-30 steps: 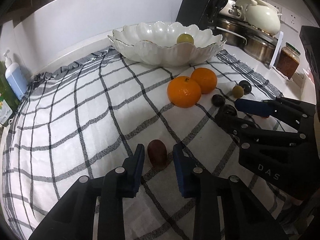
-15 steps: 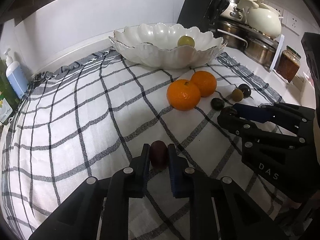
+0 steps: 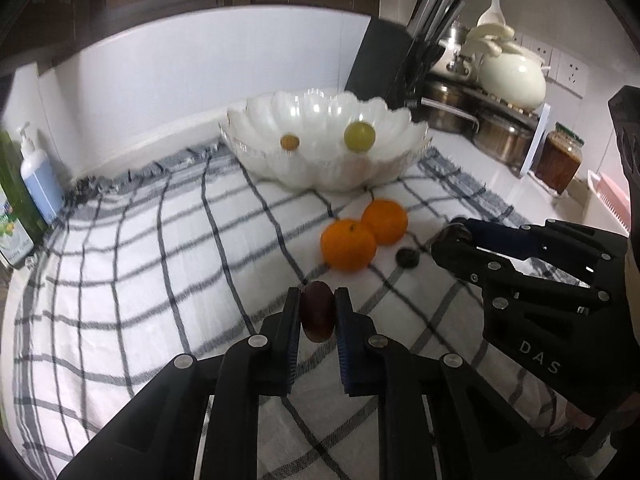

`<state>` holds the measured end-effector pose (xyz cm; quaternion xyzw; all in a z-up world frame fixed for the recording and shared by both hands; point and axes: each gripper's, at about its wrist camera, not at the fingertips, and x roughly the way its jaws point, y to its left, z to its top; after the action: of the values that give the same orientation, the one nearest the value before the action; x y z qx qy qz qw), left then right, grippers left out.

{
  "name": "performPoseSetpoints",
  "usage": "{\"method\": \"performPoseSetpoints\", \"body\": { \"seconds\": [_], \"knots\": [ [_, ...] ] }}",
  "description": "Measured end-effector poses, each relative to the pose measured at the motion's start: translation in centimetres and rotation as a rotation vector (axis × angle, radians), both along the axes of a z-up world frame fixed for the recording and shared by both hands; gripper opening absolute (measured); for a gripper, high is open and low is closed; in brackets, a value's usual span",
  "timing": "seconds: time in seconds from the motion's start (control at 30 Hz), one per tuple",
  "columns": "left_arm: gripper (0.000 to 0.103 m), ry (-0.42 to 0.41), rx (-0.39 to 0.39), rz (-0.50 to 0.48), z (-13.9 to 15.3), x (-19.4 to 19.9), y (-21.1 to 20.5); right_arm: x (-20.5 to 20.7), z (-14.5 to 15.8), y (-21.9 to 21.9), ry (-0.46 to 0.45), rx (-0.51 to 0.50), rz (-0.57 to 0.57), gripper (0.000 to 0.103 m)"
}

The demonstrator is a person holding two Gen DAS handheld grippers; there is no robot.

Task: Organize fruits
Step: 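Lift both held fruits and carry them over the white bowl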

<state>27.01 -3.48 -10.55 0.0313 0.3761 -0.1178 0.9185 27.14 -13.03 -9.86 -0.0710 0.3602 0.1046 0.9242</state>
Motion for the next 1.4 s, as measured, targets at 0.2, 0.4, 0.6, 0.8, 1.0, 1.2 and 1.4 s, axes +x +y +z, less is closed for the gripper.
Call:
{"method": "performPoseSetpoints", "body": {
  "seconds": [0.2, 0.4, 0.6, 0.8, 1.0, 1.2, 1.4],
  "knots": [
    [0.017, -0.065, -0.012, -0.007, 2.2, -0.2, 0.2, -0.5, 2.0, 0.0, -0.049, 0.008, -0.008, 0.03],
    [0.017, -0.13, -0.014, -0.008, 4.2, 0.0, 0.5, -0.8, 3.9, -0.1, -0.102, 0.011, -0.019, 0.03],
    [0.017, -0.183, -0.024, -0.008, 6.0, 0.6, 0.6, -0.4, 5.8, -0.3, -0.154, 0.018, -0.042, 0.03],
    [0.017, -0.241, -0.018, -0.005, 7.9, 1.6, 0.4, 0.5, 7.4, -0.7, -0.197, 0.019, -0.055, 0.03],
    [0.017, -0.282, -0.025, 0.009, 9.4, 3.4, 0.4, 2.2, 8.7, -1.1, -0.224, 0.036, -0.071, 0.03],
    [0.017, -0.297, -0.026, 0.011, 10.1, 5.9, 0.1, 4.6, 9.4, -1.5, -0.232, 0.036, -0.078, 0.03],
    [0.017, -0.278, -0.022, 0.012, 9.8, 9.0, -0.6, 7.6, 9.4, -2.4, -0.212, 0.054, -0.076, 0.03]
  ]
}}
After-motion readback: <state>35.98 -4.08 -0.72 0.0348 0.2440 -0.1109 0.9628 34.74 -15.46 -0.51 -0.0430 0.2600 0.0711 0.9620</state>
